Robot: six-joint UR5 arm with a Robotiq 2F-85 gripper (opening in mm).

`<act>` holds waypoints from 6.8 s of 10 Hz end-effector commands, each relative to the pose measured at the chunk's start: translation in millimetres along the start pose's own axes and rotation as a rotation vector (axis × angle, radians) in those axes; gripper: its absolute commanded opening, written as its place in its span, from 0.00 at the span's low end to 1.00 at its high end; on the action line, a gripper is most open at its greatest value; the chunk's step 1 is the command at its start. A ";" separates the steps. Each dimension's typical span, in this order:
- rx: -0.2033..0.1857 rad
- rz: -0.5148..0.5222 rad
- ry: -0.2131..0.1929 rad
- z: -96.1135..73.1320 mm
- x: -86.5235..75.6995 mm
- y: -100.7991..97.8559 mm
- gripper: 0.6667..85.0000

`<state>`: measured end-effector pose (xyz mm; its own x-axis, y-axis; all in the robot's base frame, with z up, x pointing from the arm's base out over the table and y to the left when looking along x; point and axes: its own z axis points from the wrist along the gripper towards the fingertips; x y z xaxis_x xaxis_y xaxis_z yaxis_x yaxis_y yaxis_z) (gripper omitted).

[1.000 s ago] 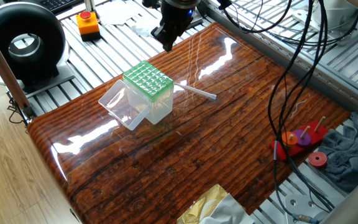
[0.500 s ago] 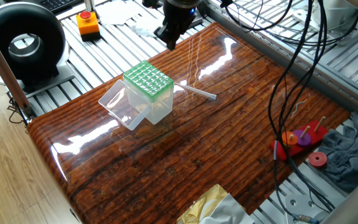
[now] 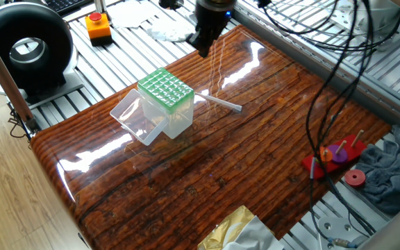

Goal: Insert a large pipette tip into the holder for large pipette tips

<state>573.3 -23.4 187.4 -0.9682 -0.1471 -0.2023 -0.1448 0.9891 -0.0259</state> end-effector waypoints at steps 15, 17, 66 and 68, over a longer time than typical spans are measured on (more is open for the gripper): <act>0.118 -0.143 0.034 -42.8 -14.6 0.9 0.00; 0.110 -0.148 0.040 -42.7 -12.8 2.6 0.00; -0.190 -0.030 -0.405 -32.0 41.6 -19.5 0.00; -0.188 -0.037 -0.403 -31.8 42.0 -19.7 0.00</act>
<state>536.9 -46.2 210.8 -0.8188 -0.1394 -0.5568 -0.2484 0.9606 0.1248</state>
